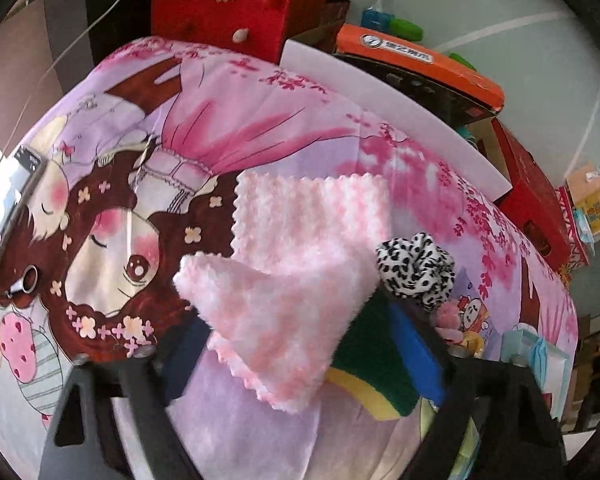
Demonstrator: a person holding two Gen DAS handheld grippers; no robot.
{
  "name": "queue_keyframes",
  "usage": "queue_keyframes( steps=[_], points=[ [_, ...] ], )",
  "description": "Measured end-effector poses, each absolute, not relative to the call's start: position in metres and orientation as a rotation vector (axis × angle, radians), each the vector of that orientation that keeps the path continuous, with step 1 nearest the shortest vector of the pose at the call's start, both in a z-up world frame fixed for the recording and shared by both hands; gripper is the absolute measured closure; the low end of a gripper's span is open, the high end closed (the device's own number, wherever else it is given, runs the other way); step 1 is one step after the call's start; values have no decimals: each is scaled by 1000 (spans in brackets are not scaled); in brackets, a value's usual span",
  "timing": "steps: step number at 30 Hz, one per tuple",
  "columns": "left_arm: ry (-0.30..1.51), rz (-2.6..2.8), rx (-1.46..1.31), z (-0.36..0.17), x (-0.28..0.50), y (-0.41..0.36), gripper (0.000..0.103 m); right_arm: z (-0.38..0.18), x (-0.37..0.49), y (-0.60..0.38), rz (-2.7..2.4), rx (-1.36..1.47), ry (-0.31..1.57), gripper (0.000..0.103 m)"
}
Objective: Organize soft objects
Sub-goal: 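Grasp the pink fuzzy towel with the left gripper while the right grasps a green tissue pack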
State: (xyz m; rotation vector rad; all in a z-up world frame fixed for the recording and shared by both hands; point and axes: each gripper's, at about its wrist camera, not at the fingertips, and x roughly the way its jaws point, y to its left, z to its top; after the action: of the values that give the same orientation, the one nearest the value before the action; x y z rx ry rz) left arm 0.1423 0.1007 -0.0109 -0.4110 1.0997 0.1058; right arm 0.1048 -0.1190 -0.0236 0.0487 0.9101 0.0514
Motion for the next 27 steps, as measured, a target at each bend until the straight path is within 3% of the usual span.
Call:
queue_keyframes(
  steps=[6, 9, 13, 22, 27],
  points=[
    [1119, 85, -467, -18, 145, 106, 60, -32, 110, -117, 65, 59, 934, 14],
    [1117, 73, -492, -18, 145, 107, 71, -34, 111, -115, 77, 60, 942, 24],
    [1107, 60, -504, -16, 144, 107, 77, -36, 111, -113, 100, 68, 947, 39],
    [1070, 54, -518, -9, 141, 111, 88, -33, 110, -117, 94, 77, 944, 56],
    [1047, 48, -512, -4, 138, 111, 89, -33, 111, -121, 97, 91, 945, 58]
  ],
)
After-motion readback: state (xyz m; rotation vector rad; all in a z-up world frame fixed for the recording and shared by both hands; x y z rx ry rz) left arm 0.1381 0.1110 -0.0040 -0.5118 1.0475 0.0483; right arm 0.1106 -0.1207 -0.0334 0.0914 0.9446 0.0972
